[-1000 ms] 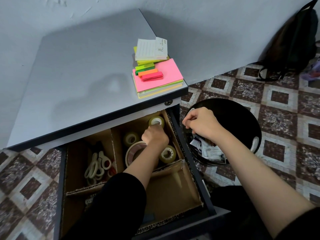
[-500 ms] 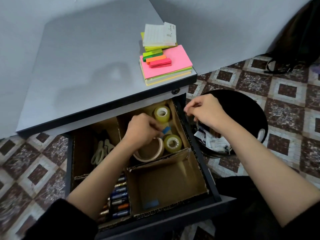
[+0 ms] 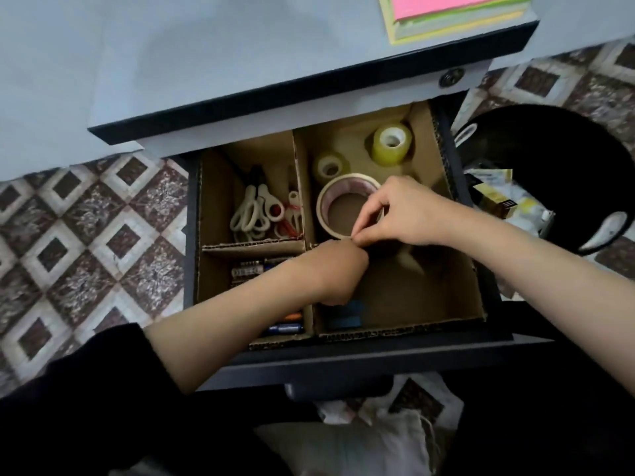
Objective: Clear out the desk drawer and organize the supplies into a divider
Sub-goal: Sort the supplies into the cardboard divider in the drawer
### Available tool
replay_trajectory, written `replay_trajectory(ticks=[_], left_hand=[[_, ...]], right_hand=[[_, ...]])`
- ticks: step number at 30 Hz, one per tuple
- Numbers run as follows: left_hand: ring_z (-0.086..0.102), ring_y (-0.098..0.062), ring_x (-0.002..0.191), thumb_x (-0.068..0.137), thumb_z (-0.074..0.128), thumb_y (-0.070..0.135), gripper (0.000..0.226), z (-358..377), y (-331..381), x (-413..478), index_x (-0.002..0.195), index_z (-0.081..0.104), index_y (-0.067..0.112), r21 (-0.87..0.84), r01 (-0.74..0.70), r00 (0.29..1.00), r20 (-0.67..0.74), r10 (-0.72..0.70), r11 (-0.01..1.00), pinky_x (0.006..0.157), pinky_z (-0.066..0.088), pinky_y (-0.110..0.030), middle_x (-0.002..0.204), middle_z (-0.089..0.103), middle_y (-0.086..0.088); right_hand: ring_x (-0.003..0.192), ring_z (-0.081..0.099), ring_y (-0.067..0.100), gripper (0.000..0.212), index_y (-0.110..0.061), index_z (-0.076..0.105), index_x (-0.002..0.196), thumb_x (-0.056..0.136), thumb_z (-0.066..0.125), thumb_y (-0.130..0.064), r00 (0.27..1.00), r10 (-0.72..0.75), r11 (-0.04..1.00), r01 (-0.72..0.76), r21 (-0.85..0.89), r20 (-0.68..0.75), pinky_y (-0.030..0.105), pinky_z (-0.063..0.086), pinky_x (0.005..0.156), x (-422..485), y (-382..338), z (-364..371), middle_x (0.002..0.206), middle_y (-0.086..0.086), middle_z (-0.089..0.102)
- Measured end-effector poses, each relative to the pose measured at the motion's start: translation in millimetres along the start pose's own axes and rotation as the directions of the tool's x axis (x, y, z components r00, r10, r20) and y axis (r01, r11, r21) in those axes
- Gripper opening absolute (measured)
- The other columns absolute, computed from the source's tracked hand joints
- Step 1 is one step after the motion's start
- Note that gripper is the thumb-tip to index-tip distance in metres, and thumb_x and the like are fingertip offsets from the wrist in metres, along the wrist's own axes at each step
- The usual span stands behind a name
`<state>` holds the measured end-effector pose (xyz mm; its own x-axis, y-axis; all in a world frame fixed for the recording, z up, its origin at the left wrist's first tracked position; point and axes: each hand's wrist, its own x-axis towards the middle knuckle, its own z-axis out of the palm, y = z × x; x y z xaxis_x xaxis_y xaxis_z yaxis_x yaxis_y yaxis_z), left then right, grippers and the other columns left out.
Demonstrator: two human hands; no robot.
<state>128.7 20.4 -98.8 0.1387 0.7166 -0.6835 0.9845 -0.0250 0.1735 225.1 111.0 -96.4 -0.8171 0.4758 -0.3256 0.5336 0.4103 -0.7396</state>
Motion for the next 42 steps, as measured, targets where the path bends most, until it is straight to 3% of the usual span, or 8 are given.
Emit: replay_trajectory(ticks=[4,6,12,17,29,35,38,42], left_hand=[[0.06,-0.028,0.095,0.087,0.054,0.004,0.019,18.2,-3.0,5.4,0.103,0.064,0.004,0.057,-0.036,0.999,0.028,0.034,0.998,0.07,0.04,-0.027,0.108,0.062,-0.013],[0.061,-0.028,0.092,0.088,0.054,0.004,0.017,22.4,-2.5,11.5,0.102,0.064,0.003,0.054,-0.024,0.998,0.062,0.021,0.998,0.066,0.041,-0.026,0.106,0.063,-0.014],[0.061,-0.03,0.099,0.086,0.058,0.002,0.019,27.5,-0.8,25.2,0.105,0.062,-0.002,0.057,0.02,0.99,0.137,-0.028,0.998,0.067,0.039,-0.026,0.111,0.062,-0.018],[0.06,-0.028,0.1,0.089,0.055,0.003,0.018,26.9,2.6,24.0,0.106,0.06,-0.002,0.102,0.023,0.993,0.116,-0.035,0.995,0.067,0.038,-0.025,0.11,0.062,-0.016],[0.056,-0.029,0.11,0.09,0.053,0.003,0.028,26.6,4.9,20.8,0.117,0.055,0.001,0.165,-0.001,0.996,0.092,-0.015,0.986,0.078,0.043,-0.028,0.121,0.057,-0.016],[0.059,-0.026,0.1,0.09,0.053,0.006,0.016,23.7,-2.8,24.3,0.105,0.059,0.004,0.052,-0.004,0.995,0.102,-0.001,0.999,0.068,0.039,-0.025,0.111,0.061,-0.013],[0.059,-0.021,0.095,0.089,0.051,0.004,0.022,20.0,-3.4,26.3,0.105,0.065,0.01,-0.061,-0.057,0.98,0.185,0.068,0.996,0.068,0.04,-0.021,0.107,0.065,-0.007],[0.053,-0.011,0.089,0.092,0.046,0.002,0.031,14.2,-3.3,24.5,0.109,0.069,0.016,-0.118,-0.099,0.945,0.3,0.13,0.988,0.054,0.035,-0.012,0.111,0.066,0.002]], right_hand=[[0.079,0.06,0.008,0.005,-0.027,0.075,0.075,0.073,0.078,-0.024,0.995,0.055,0.997,-0.06,0.052,0.089,0.027,0.047,0.076,2.1,1.1,-5.4,0.076,-0.007,0.07],[0.07,0.058,-0.001,0.009,-0.031,0.074,0.072,0.074,0.077,-0.023,0.988,0.075,0.995,-0.083,0.058,0.133,0.02,0.043,0.068,1.8,4.4,-12.2,0.068,-0.014,0.068],[0.067,0.06,-0.009,0.012,-0.032,0.073,0.069,0.076,0.076,-0.022,0.979,0.129,0.983,-0.147,0.112,0.158,0.007,0.041,0.065,-0.2,14.4,-22.0,0.067,-0.021,0.069],[0.078,0.061,0.002,0.004,-0.025,0.076,0.075,0.073,0.077,-0.022,0.981,0.127,0.981,-0.145,0.126,0.144,0.018,0.044,0.08,-1.0,14.7,-22.0,0.078,-0.013,0.071],[0.07,0.058,-0.001,0.009,-0.024,0.076,0.08,0.071,0.079,-0.022,0.983,0.116,0.98,-0.137,0.147,0.146,0.014,0.041,0.07,-0.9,15.8,-22.3,0.074,-0.012,0.069],[0.067,0.057,-0.004,0.014,-0.021,0.076,0.085,0.071,0.078,-0.021,0.98,0.125,0.978,-0.148,0.147,0.153,0.012,0.039,0.065,-1.1,15.2,-24.3,0.074,-0.012,0.068],[0.073,0.057,0.0,0.014,-0.021,0.076,0.086,0.072,0.078,-0.021,0.979,0.125,0.978,-0.149,0.145,0.159,0.014,0.04,0.07,-1.7,13.7,-23.8,0.079,-0.009,0.069],[0.076,0.056,0.0,0.014,-0.021,0.075,0.086,0.072,0.078,-0.02,0.978,0.13,0.978,-0.153,0.14,0.164,0.012,0.039,0.07,-1.7,12.7,-23.9,0.084,-0.008,0.069]])
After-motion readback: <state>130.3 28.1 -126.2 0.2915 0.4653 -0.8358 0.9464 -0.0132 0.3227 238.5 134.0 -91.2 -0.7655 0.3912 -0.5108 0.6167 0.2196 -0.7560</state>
